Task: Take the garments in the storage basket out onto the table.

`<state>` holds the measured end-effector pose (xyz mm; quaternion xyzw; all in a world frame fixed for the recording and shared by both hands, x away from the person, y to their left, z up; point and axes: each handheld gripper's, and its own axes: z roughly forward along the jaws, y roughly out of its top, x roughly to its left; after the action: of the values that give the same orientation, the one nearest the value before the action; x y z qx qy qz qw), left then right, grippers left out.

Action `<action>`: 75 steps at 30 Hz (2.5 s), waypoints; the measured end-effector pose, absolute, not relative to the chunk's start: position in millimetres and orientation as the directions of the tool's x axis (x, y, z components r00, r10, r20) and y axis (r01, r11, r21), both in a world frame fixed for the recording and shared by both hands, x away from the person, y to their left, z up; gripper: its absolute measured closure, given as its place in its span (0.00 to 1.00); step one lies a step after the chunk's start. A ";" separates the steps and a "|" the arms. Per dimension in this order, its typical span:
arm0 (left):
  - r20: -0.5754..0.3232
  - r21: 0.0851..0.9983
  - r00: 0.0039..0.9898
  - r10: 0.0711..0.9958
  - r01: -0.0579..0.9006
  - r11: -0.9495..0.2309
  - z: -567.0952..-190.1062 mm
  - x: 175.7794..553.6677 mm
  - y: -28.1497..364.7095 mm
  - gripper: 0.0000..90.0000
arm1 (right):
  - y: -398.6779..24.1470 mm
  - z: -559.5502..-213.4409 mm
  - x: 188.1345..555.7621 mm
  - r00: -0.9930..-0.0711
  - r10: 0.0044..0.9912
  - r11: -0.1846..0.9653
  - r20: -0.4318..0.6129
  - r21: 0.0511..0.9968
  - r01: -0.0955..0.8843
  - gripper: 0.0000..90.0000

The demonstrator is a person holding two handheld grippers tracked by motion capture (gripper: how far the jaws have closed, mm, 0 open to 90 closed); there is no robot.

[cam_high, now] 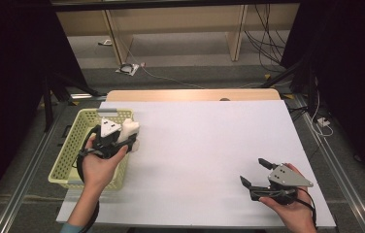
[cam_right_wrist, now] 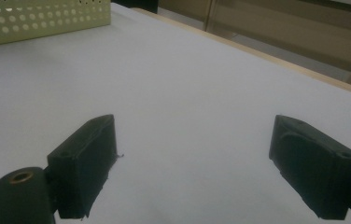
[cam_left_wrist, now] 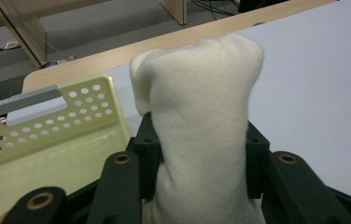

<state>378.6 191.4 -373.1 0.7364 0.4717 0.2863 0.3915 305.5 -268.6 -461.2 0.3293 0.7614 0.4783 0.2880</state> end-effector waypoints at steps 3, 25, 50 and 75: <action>0.055 0.846 0.400 0.915 0.468 -0.255 -372.7 378.9 187.2 0.68 | -268.5 -461.2 305.4 -0.618 0.776 0.327 -0.124 0.918 0.225 0.17; 0.075 0.838 0.480 0.874 0.444 -0.317 -374.6 383.1 142.0 0.68 | -269.0 -461.3 305.8 -0.610 0.783 0.322 -0.126 0.920 0.224 0.17; 0.093 0.824 0.549 0.830 0.426 -0.374 -382.0 383.8 105.5 0.68 | -269.8 -461.1 305.5 -0.608 0.784 0.328 -0.127 0.915 0.232 0.17; 0.105 0.795 0.602 0.792 0.428 -0.431 -403.7 383.8 74.8 0.68 | -268.8 -461.7 306.0 -0.612 0.780 0.330 -0.131 0.917 0.224 0.17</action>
<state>383.8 74.8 -403.7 0.8110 0.3759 0.2403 0.3785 306.0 -268.8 -461.7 0.3298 0.7613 0.4757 0.2922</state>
